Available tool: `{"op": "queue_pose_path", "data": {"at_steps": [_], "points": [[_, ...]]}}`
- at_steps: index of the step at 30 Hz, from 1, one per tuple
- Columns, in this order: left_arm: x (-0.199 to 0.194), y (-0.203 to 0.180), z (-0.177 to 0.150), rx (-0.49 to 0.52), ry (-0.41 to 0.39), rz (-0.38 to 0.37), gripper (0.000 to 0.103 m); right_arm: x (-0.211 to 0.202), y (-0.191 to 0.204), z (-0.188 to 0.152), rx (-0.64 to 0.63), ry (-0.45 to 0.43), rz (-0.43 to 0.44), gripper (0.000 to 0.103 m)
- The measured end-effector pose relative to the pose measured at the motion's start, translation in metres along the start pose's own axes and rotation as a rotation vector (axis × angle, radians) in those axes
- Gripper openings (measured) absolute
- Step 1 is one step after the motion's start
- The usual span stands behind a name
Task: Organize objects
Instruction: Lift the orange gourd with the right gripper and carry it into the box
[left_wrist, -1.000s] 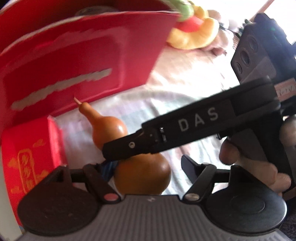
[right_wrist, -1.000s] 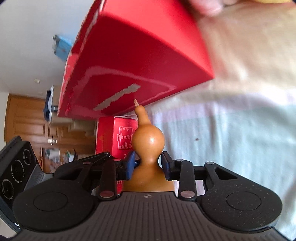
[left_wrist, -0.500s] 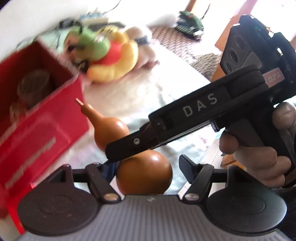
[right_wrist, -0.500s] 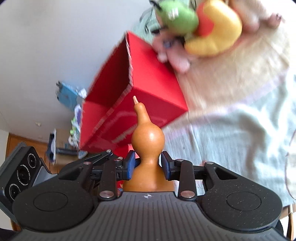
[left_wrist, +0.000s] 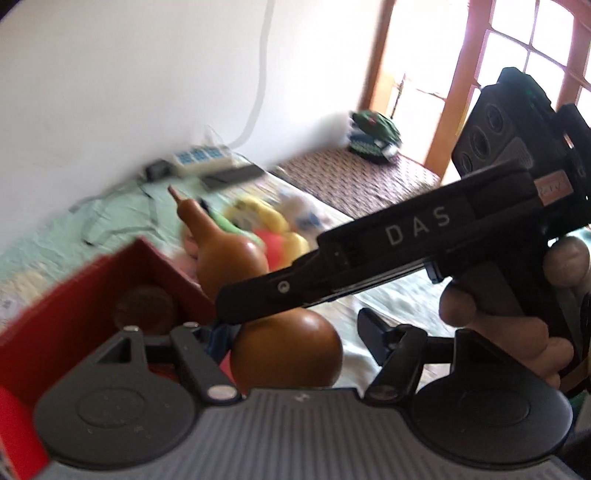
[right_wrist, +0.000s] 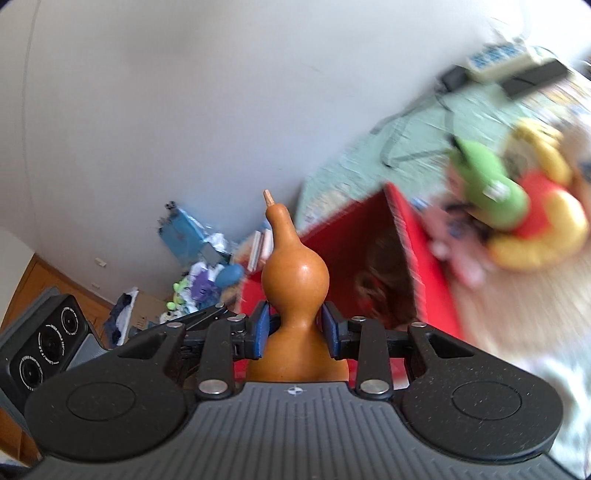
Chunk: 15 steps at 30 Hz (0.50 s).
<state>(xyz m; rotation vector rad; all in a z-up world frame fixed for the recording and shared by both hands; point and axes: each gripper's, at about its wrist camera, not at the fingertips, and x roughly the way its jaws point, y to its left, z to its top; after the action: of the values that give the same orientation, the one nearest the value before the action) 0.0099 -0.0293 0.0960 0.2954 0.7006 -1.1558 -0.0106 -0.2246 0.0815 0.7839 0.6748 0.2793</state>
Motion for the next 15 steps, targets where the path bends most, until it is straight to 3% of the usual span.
{"op": "queue_pose_path", "data": {"at_steps": [8, 15], "points": [[-0.009, 0.083, 0.009, -0.132, -0.002, 0.102, 0.070, 0.086, 0.013, 0.041, -0.036, 0.105, 0.027, 0.033], [0.015, 0.147, -0.023, -0.310, 0.092, 0.097, 0.069, 0.156, -0.007, 0.038, 0.012, 0.259, -0.006, 0.033]]}}
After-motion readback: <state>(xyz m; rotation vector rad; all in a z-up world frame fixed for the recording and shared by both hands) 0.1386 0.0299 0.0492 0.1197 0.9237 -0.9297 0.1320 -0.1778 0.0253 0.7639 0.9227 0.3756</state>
